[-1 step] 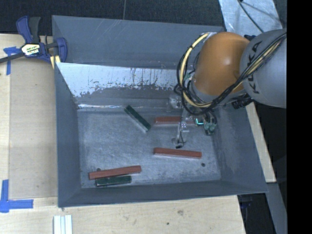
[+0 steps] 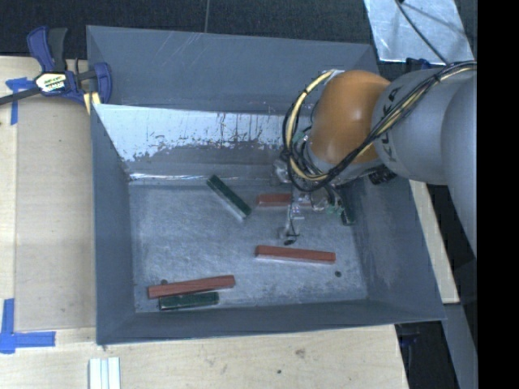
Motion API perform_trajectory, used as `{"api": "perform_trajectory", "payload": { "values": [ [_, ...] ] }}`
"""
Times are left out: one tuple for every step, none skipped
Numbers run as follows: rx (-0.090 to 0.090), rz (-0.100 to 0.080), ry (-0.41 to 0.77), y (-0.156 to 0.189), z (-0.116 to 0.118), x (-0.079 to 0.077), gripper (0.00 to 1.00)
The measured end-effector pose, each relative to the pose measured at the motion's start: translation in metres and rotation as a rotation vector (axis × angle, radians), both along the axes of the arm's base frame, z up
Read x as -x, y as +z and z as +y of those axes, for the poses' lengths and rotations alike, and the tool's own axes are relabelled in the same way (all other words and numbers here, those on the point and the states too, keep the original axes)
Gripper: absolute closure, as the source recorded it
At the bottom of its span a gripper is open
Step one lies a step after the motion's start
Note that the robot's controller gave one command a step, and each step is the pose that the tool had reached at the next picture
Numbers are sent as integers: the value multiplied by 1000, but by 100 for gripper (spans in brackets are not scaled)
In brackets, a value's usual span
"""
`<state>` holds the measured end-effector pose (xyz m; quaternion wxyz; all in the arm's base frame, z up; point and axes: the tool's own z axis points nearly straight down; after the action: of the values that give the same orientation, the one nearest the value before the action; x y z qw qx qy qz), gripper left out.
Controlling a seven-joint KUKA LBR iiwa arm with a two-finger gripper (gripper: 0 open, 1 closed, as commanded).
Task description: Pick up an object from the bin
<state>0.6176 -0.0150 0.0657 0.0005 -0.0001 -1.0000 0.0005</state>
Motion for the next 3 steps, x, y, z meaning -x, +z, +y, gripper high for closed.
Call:
{"api": "perform_trajectory", "payload": {
  "values": [
    [-1,-7,1,5,1,-2,100],
    [-1,-9,12,143,22,40,100],
    [-1,-4,11,141,22,41,0]
  ]
}}
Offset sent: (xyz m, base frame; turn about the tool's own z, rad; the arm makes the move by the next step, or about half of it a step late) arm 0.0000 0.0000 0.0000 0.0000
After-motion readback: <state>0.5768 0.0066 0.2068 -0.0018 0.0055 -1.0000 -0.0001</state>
